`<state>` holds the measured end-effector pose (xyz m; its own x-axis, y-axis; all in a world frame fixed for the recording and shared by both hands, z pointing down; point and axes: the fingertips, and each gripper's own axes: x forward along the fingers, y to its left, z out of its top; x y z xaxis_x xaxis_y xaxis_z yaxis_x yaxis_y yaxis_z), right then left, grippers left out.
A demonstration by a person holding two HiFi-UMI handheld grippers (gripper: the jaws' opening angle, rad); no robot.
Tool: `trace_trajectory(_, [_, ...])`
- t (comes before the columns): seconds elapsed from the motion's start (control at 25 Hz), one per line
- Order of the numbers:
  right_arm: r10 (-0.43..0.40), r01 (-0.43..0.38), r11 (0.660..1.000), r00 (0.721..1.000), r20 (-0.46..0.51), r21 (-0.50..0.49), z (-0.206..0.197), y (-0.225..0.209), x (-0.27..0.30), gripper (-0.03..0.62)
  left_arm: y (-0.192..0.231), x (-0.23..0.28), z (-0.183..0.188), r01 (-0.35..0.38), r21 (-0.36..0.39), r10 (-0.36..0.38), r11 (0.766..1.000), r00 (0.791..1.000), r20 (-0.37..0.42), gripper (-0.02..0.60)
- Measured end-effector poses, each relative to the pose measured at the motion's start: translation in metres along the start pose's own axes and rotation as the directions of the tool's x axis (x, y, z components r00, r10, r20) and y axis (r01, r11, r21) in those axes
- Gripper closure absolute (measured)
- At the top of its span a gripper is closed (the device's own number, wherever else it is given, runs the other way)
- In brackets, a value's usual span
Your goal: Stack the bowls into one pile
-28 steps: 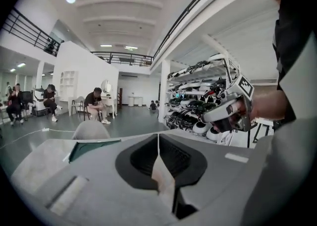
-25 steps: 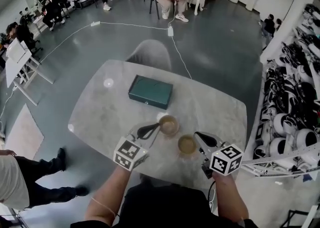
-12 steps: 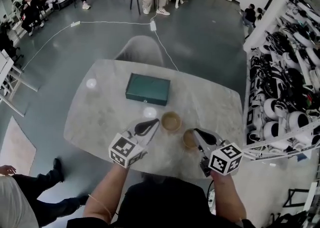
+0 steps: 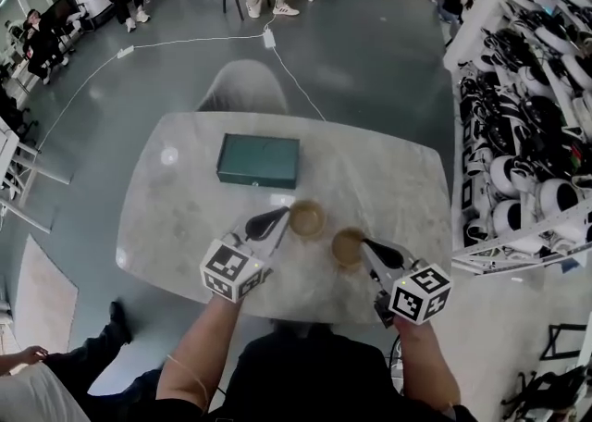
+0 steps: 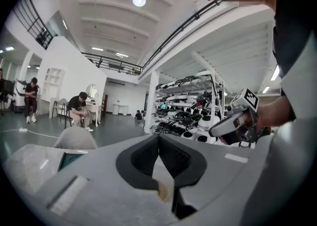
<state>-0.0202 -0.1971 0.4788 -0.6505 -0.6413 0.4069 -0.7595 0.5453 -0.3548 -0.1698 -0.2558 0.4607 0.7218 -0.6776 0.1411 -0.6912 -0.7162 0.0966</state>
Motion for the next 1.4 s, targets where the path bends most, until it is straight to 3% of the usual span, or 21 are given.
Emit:
trace_trajectory(0.16, [0.004, -0.004, 1.0, 1.0, -0.001, 0.021, -0.006, -0.023, -0.006, 0.591, -0.003, 0.025, -0.013, -0.017, 0.124, 0.028, 0.992, 0.995, -0.093, 0.569])
trace_trajectory(0.28, [0.009, -0.009, 0.999, 1.0, -0.002, 0.038, -0.008, -0.036, -0.008, 0.591, -0.005, 0.04, -0.031, 0.011, 0.184, 0.025, 0.983, 0.98, -0.195, 0.567])
trace_trajectory(0.4, [0.012, -0.012, 0.999, 1.0, -0.004, 0.045, -0.009, -0.046, -0.007, 0.591, -0.007, 0.054, -0.06, 0.064, 0.229, 0.009, 0.971, 0.952, -0.306, 0.485])
trace_trajectory(0.6, [0.021, -0.02, 0.998, 1.0, -0.011, 0.055, -0.013, -0.056, -0.006, 0.591, -0.013, 0.067, -0.115, 0.193, 0.306, -0.017, 0.932, 0.868, -0.496, 0.455])
trace_trajectory(0.88, [0.023, -0.022, 0.998, 1.0, -0.015, 0.059, -0.014, -0.063, -0.005, 0.591, -0.022, 0.074, -0.182, 0.388, 0.371, -0.031, 0.844, 0.725, -0.688, 0.413])
trace_trajectory(1.16, [0.011, -0.01, 0.998, 1.0, -0.011, 0.062, -0.008, -0.067, -0.006, 0.591, -0.032, 0.08, -0.21, 0.507, 0.389, -0.041, 0.769, 0.647, -0.762, 0.413])
trace_trajectory(1.4, [0.0, 0.001, 0.997, 1.0, -0.015, 0.077, -0.011, -0.068, -0.003, 0.591, -0.025, 0.079, -0.239, 0.588, 0.406, -0.002, 0.699, 0.569, -0.822, 0.413])
